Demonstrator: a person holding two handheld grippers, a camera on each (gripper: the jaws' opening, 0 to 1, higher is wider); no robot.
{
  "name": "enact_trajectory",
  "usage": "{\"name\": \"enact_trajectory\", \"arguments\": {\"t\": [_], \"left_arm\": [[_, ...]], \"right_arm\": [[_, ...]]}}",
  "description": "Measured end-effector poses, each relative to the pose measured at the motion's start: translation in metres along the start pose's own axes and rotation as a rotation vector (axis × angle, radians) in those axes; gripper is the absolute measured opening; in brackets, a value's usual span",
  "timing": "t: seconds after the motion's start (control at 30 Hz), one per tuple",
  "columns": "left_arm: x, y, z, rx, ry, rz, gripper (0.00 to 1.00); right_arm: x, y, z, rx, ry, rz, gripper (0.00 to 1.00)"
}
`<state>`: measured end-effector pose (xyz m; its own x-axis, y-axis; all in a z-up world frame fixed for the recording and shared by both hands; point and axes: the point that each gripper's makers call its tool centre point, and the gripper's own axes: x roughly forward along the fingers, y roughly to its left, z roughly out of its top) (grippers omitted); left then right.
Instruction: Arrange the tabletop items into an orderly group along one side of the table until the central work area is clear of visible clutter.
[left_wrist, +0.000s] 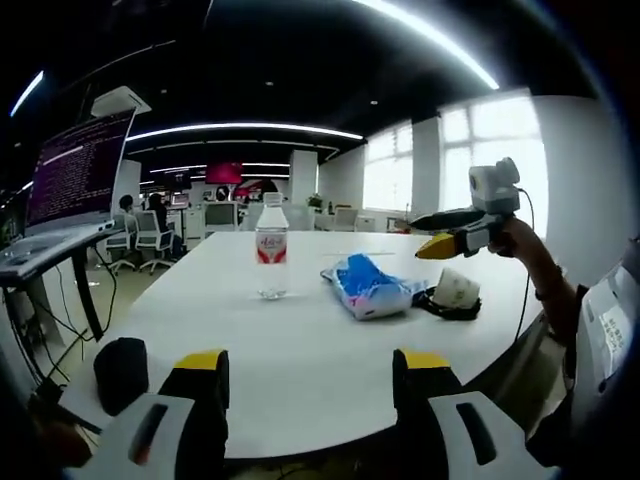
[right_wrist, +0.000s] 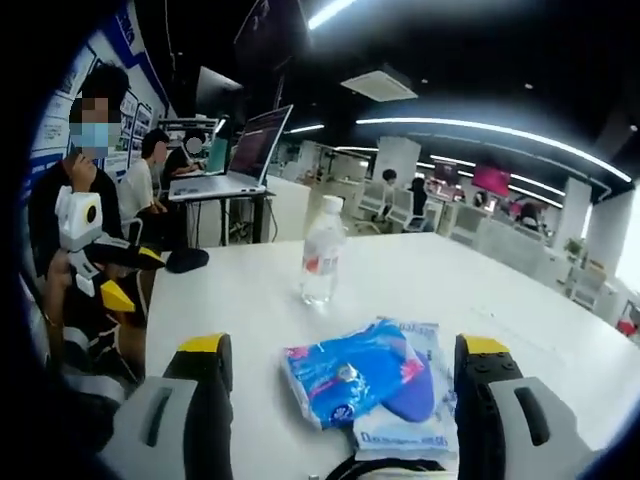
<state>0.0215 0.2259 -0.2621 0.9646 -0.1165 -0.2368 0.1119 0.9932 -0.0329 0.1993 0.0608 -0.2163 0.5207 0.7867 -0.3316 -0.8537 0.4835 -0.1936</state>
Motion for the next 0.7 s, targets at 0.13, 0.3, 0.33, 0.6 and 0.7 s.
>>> {"name": "enact_trajectory", "arguments": {"t": [0.13, 0.3, 0.33, 0.6, 0.7], "left_arm": [[0.001, -0.004, 0.002, -0.002, -0.008, -0.021, 0.65], [0.004, -0.008, 0.001, 0.011, -0.001, -0.027, 0.65], [0.004, -0.008, 0.001, 0.009, -0.001, -0.030, 0.65], [0.005, -0.009, 0.001, 0.004, -0.001, -0.034, 0.65], [0.005, -0.009, 0.000, 0.003, 0.000, -0.035, 0.65]], "right_arm": [[-0.003, -0.004, -0.010, 0.015, 0.025, -0.008, 0.88], [-0.008, -0.011, -0.020, 0.001, 0.065, -0.041, 0.88], [-0.009, -0.012, -0.023, 0.004, 0.073, -0.045, 0.88], [-0.021, -0.023, -0.046, 0.020, 0.148, -0.078, 0.85], [-0.024, -0.027, -0.052, 0.027, 0.165, -0.089, 0.84]]}}
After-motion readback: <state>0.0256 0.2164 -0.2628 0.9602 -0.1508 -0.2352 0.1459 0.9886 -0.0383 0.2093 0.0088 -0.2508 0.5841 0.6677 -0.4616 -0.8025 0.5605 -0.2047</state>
